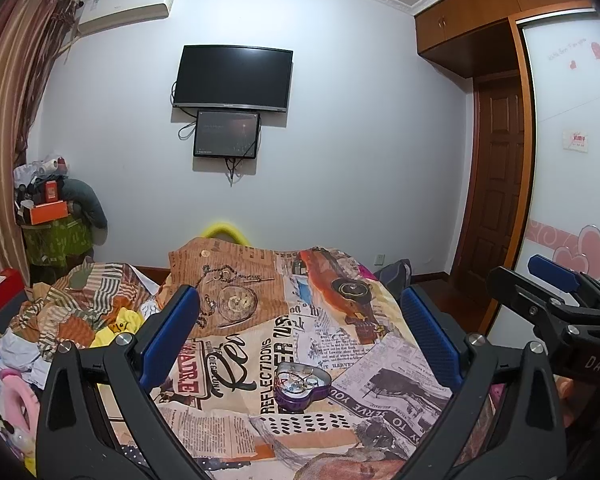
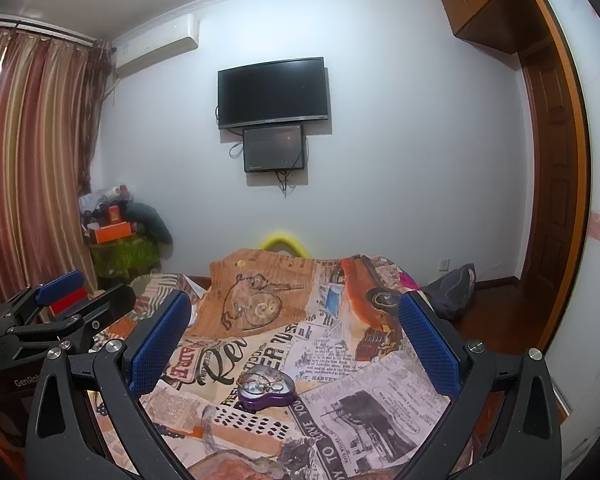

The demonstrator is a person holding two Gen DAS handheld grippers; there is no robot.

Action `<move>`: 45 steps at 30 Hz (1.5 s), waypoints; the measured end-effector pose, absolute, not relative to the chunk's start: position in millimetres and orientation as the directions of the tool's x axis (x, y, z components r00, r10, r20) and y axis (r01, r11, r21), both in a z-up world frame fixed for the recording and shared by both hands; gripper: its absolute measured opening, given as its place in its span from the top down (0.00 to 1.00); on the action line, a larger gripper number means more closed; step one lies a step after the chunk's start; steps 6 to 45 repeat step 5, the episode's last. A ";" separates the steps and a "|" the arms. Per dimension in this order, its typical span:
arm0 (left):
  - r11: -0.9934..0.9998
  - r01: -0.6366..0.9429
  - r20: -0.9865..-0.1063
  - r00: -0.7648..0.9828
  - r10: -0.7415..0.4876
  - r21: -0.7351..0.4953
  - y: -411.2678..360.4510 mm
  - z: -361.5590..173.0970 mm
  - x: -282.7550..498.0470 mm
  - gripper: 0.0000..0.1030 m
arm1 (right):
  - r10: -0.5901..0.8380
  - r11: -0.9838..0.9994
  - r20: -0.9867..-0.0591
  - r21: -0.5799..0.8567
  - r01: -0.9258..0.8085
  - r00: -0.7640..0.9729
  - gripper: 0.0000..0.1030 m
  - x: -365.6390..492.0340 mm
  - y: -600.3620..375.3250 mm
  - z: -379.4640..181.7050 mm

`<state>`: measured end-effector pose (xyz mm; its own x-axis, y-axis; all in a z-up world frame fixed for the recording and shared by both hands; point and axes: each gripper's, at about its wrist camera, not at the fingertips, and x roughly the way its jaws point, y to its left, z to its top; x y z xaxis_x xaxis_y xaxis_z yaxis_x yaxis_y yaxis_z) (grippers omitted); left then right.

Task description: Organize jewelry

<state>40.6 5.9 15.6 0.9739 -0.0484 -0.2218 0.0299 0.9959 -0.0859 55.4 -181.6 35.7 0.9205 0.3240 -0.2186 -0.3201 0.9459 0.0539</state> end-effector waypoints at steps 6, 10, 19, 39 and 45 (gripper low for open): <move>0.996 0.030 -0.228 0.973 -0.047 -0.078 5.7 11.9 44.4 0.02 | 0.326 0.945 -0.230 0.060 -0.321 0.917 0.00 61.4 -181.1 32.5; 0.996 0.030 -0.228 0.973 -0.047 -0.078 5.7 11.9 44.4 0.02 | 0.326 0.945 -0.230 0.060 -0.321 0.917 0.00 61.4 -181.1 32.5; 0.996 0.030 -0.228 0.973 -0.047 -0.078 5.7 11.9 44.4 0.02 | 0.326 0.945 -0.230 0.060 -0.321 0.917 0.00 61.4 -181.1 32.5; 0.996 0.030 -0.228 0.973 -0.047 -0.078 5.7 11.9 44.4 0.02 | 0.326 0.945 -0.230 0.060 -0.321 0.917 0.00 61.4 -181.1 32.5; 0.996 0.030 -0.228 0.973 -0.047 -0.078 5.7 11.9 44.4 0.02 | 0.326 0.945 -0.230 0.060 -0.321 0.917 0.00 61.4 -181.1 32.5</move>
